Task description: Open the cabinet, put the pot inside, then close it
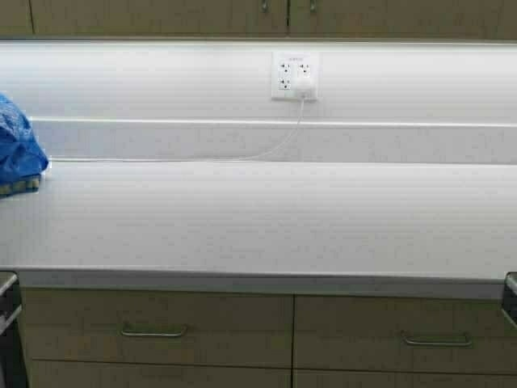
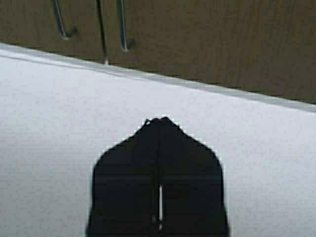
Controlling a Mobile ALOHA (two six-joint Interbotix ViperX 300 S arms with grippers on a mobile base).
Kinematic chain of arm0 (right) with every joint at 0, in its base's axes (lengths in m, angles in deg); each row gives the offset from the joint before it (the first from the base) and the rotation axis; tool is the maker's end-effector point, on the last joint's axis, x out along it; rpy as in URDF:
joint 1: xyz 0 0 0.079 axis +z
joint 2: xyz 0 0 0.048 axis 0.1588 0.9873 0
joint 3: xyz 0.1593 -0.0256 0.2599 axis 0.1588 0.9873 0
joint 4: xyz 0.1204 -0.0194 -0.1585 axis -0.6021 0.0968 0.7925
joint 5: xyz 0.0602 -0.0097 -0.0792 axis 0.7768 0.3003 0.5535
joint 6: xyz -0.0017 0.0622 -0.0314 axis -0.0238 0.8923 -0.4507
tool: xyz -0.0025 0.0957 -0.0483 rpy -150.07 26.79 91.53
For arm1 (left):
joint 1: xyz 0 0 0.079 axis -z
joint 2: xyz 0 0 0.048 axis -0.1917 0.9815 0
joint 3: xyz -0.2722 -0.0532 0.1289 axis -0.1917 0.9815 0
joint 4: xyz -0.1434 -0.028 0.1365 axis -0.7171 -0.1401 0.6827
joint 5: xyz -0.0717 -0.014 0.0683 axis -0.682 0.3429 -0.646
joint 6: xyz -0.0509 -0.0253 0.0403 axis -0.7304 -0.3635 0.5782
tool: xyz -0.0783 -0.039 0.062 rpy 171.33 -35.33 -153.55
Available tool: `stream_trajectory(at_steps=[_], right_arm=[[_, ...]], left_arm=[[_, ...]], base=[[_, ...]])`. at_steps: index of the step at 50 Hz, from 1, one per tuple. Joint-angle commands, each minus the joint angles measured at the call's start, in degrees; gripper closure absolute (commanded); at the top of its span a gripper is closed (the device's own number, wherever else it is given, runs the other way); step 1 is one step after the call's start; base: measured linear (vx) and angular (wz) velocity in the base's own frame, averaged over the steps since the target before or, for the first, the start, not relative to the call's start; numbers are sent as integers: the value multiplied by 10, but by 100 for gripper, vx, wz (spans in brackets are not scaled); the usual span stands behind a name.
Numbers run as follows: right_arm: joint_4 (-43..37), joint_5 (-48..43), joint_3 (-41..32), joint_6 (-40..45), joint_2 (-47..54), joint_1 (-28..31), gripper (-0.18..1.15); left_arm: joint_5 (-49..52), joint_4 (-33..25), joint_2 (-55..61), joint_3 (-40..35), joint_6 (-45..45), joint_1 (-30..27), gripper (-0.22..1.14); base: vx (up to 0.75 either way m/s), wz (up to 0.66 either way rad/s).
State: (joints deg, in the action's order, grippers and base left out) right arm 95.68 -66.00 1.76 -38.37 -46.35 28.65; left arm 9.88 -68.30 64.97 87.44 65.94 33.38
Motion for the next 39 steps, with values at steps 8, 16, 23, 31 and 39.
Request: stream_trajectory(at_steps=[8,16,23,31,39], right_arm=[[-1,-4,3,0,-12,1,90],[-1,-4,3,0,-13,1,90],[-1,-5,3,0,-13,1,90],[-1,-5,4,0,-13,1,90],[-1,-5,8,0,-13,1,90]], left_arm=[[-4,-1,-6,-6,-1,1,88],[-4,-1,-6,-6,-1,2,88],[-4,-1,-6,-6,0,1,88],[-4,-1,-6,-5,0,1,88],[-4,-1,-5,-6,0,1,88]], base=[[0,0],[0,0],[0,0],[0,0],[0,0]])
